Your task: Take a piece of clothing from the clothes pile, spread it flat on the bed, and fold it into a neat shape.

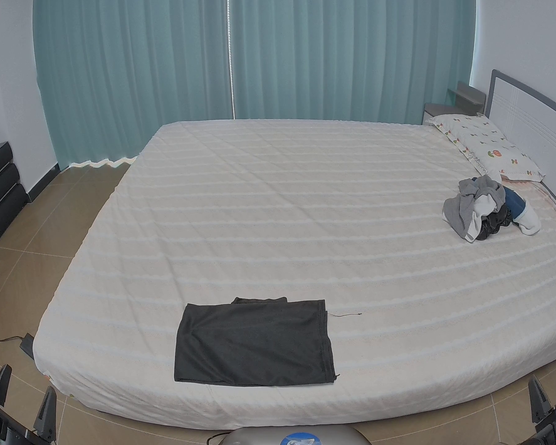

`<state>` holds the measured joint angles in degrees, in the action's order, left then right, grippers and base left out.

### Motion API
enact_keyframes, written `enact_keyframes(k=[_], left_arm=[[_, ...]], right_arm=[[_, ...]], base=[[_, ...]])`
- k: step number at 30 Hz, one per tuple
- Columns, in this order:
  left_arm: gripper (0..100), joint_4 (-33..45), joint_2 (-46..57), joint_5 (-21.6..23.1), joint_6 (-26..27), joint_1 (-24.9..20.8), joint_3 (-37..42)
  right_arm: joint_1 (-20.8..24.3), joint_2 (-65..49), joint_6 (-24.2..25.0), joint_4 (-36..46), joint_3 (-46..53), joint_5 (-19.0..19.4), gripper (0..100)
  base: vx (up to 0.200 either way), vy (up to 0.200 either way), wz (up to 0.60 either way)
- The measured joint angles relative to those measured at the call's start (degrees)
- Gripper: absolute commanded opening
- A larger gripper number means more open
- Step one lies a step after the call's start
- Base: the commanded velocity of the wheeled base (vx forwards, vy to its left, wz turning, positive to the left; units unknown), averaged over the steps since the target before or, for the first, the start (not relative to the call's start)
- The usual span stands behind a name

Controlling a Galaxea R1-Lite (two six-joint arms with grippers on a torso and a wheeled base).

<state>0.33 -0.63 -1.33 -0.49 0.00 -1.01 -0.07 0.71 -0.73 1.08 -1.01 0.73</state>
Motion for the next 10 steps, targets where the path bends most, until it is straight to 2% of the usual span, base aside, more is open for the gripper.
enact_keyframes(k=[10], left_arm=[[100, 0.0, 0.0, 0.0, 0.0, 0.0, 0.0]], right_arm=[[0.0, 0.0, 0.0, 0.0, 0.0, 0.3, 100]], base=[[0.0, 0.0, 0.0]])
